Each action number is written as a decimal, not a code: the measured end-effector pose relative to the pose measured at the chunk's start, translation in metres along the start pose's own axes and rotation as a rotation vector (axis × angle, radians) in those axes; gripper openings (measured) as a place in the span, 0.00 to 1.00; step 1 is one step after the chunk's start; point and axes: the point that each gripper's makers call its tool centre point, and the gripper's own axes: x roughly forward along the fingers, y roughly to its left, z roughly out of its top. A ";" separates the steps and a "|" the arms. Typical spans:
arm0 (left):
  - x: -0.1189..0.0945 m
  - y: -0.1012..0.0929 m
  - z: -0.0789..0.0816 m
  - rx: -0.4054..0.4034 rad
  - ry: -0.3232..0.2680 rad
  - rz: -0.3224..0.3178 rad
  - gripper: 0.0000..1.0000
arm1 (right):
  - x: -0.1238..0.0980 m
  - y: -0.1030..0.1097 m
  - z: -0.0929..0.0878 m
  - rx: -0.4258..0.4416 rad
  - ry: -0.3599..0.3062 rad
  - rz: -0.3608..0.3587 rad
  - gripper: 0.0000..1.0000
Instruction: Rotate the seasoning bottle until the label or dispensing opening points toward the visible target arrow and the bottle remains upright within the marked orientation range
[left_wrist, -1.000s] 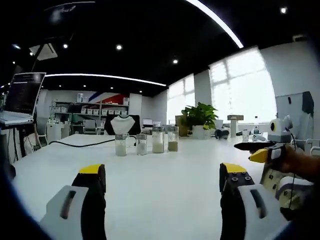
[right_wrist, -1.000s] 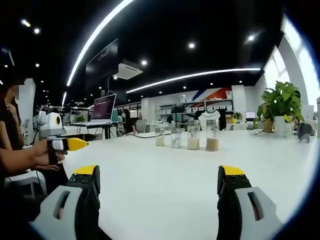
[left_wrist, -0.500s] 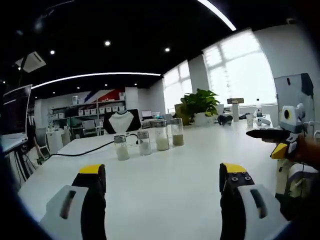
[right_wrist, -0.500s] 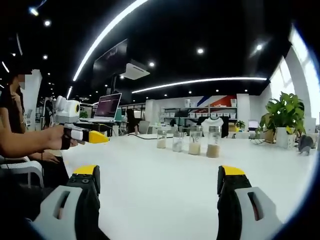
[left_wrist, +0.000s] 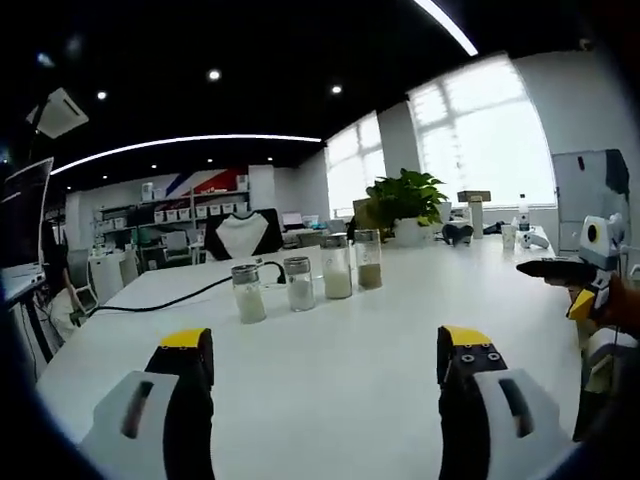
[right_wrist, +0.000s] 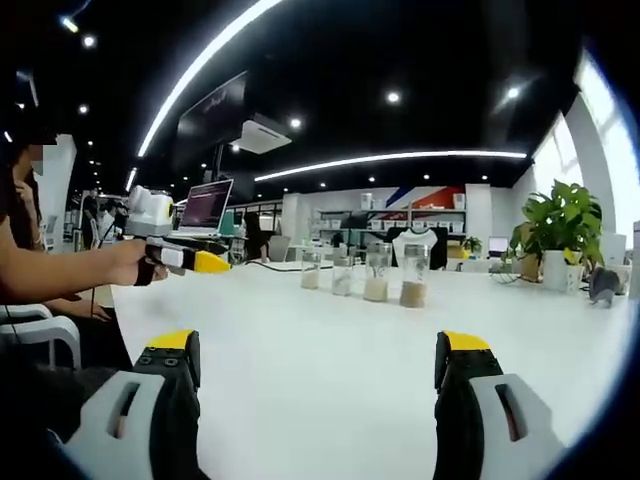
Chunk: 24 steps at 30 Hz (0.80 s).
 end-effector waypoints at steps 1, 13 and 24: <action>0.001 0.000 -0.001 0.000 0.002 -0.001 0.98 | 0.000 0.000 -0.001 -0.001 0.002 -0.001 0.99; 0.028 0.004 -0.004 0.012 0.017 -0.022 0.97 | -0.002 -0.003 -0.003 -0.014 0.019 -0.017 0.99; 0.057 0.017 -0.001 0.005 0.010 -0.035 0.94 | -0.003 0.004 0.000 0.011 0.013 -0.006 0.99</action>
